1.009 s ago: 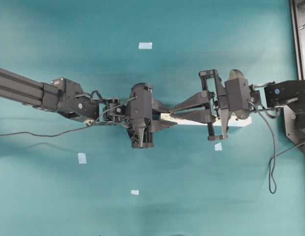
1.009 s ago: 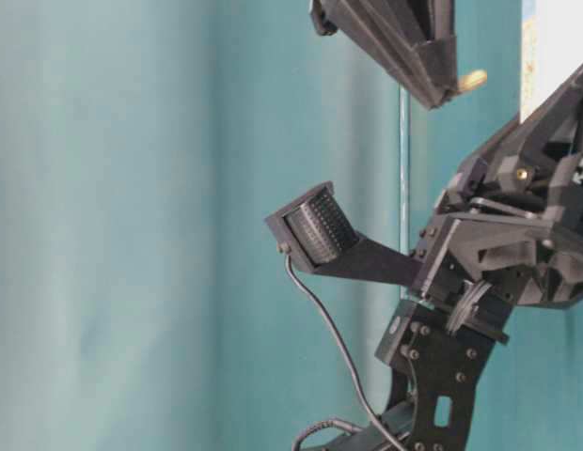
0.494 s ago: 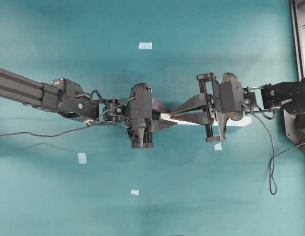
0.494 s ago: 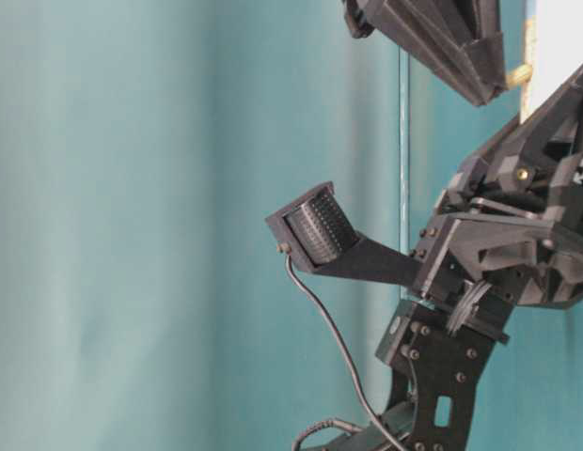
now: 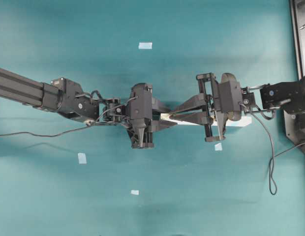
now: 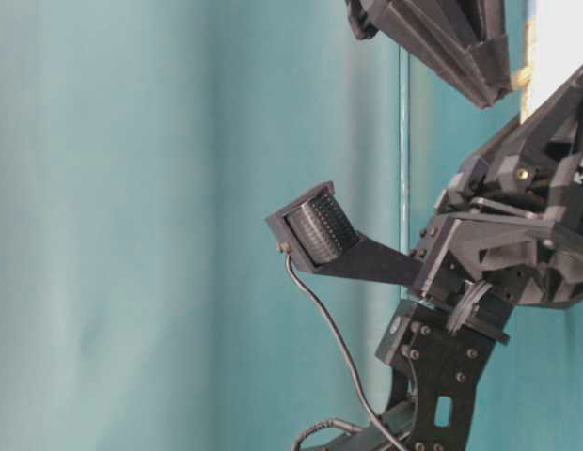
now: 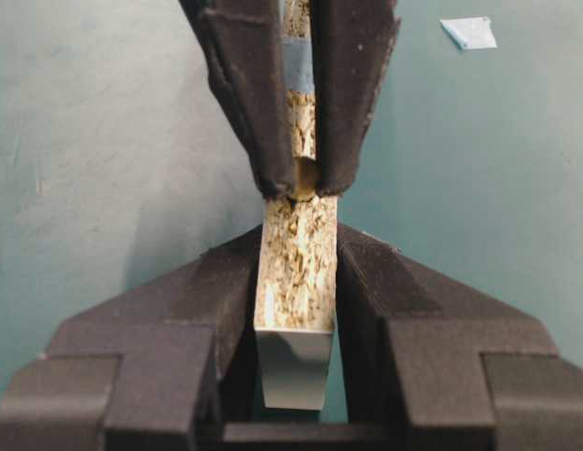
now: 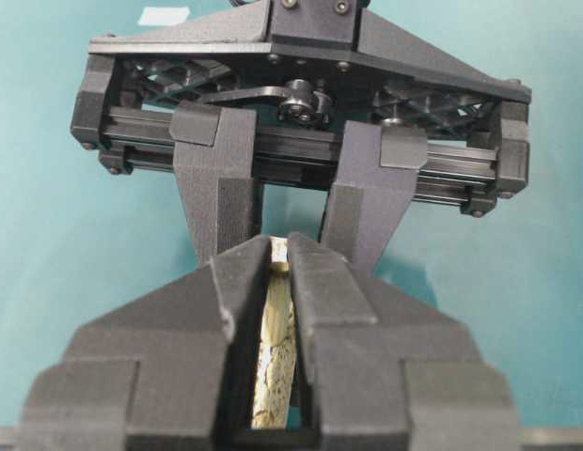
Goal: Move the wooden board into place and insert the rod into its hole.
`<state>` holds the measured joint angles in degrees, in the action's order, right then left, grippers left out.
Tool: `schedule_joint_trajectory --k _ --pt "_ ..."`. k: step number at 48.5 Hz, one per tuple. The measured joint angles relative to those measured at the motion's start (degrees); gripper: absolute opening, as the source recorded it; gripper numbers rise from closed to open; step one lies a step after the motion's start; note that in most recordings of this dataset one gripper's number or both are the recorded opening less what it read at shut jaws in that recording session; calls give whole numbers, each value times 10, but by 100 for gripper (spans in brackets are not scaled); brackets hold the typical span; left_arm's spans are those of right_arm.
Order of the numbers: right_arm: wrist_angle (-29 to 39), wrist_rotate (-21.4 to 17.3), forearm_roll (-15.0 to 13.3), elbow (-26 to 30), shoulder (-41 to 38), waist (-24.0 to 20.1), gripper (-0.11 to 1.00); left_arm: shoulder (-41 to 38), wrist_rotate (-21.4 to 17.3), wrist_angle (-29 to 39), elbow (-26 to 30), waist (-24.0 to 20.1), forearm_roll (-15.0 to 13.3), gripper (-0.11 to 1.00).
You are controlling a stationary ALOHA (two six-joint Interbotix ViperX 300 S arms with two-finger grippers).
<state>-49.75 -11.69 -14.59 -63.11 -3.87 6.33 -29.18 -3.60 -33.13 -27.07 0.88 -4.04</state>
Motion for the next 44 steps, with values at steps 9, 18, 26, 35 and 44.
schedule_joint_trajectory --k 9,18,26,35,44 --pt "-3 -4 0 -8 2 0 10 0 0 0 0 0 0 21" --pt "21 -6 0 -14 11 -1 10 0 1 1 1 0 0 21" --pt "85 -6 1 0 19 -10 10 0 1 3 2 0 0 21" --pt "128 -9 1 9 26 -14 10 -1 1 4 2 0 0 21" --pt "142 -35 1 11 31 -14 10 0 1 3 2 0 0 21"
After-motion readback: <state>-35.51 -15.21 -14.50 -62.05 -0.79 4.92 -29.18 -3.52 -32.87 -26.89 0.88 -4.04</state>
